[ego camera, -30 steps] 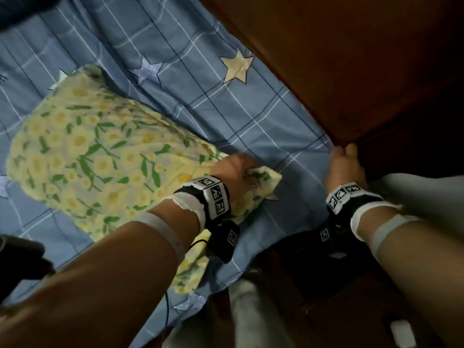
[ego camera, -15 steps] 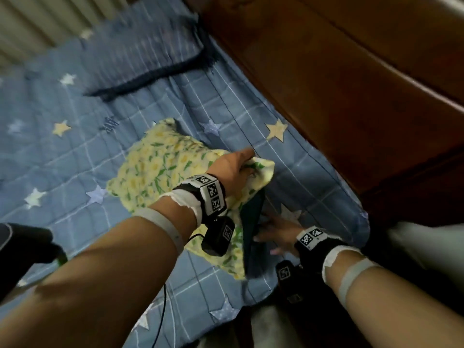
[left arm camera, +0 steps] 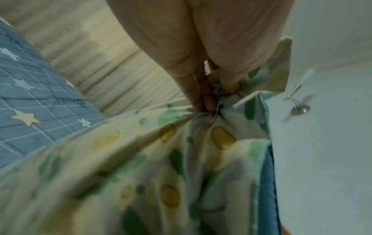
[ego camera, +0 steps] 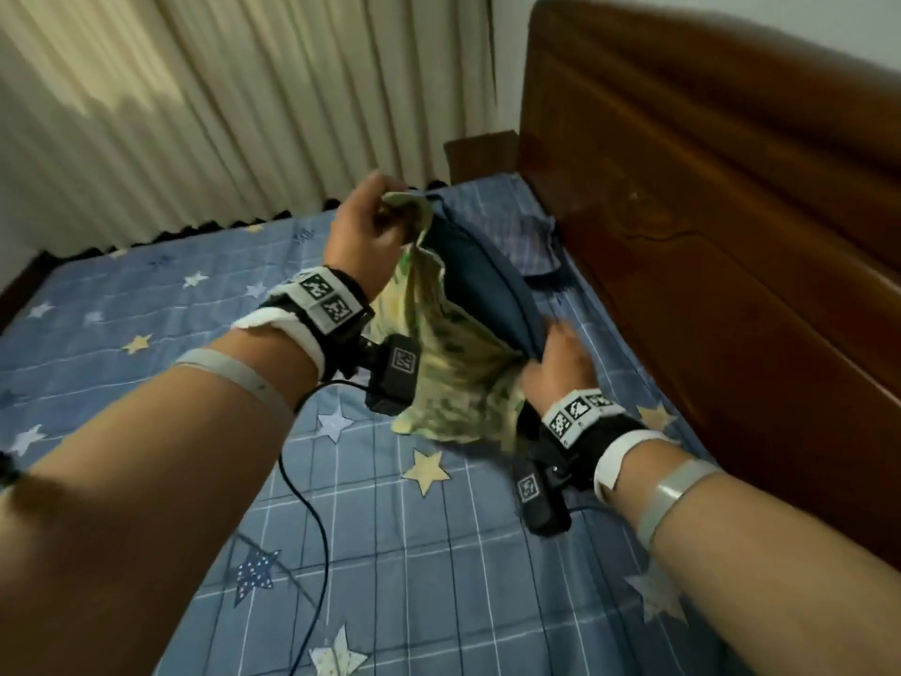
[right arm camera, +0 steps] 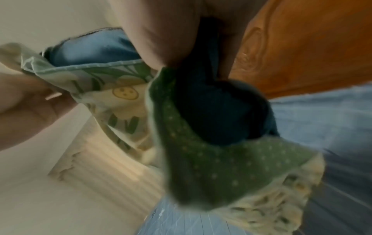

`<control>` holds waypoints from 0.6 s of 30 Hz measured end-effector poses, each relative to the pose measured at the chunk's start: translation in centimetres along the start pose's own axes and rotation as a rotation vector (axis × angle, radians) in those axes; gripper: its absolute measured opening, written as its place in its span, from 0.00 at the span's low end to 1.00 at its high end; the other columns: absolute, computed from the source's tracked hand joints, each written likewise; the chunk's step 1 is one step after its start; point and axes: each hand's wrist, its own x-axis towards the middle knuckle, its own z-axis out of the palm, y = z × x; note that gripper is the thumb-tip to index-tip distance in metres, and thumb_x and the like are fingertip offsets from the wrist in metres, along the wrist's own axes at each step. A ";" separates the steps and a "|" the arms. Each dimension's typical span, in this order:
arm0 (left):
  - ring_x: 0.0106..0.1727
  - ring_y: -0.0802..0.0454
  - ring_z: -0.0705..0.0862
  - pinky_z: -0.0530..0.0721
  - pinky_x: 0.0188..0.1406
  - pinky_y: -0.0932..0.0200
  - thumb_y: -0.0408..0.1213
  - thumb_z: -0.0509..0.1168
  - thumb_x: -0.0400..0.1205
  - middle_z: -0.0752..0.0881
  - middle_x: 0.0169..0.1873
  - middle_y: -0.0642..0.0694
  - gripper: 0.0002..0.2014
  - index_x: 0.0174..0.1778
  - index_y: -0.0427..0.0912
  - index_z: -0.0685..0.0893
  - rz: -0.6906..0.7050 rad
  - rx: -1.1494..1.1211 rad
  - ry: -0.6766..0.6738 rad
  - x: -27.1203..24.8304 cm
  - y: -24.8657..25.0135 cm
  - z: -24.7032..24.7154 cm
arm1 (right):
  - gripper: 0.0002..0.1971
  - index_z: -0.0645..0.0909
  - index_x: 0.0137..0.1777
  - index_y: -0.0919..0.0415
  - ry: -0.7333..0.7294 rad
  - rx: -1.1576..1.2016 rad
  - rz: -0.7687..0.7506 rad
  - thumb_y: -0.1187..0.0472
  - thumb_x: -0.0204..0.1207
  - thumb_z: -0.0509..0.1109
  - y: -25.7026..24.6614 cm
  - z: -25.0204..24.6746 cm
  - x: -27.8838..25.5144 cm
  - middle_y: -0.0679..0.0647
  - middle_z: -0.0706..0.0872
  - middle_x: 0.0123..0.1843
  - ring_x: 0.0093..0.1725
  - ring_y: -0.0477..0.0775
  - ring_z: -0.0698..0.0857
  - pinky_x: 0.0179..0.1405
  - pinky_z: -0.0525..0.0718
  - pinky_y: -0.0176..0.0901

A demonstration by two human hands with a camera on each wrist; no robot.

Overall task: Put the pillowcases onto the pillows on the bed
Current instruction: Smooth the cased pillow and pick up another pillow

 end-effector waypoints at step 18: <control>0.28 0.68 0.77 0.83 0.39 0.62 0.40 0.81 0.69 0.82 0.21 0.62 0.17 0.25 0.53 0.77 -0.648 0.078 -0.760 -30.1 -24.0 -4.1 | 0.34 0.73 0.75 0.42 -0.448 -0.657 -0.005 0.66 0.68 0.67 7.1 14.3 -11.9 0.56 0.71 0.70 0.70 0.64 0.70 0.68 0.77 0.56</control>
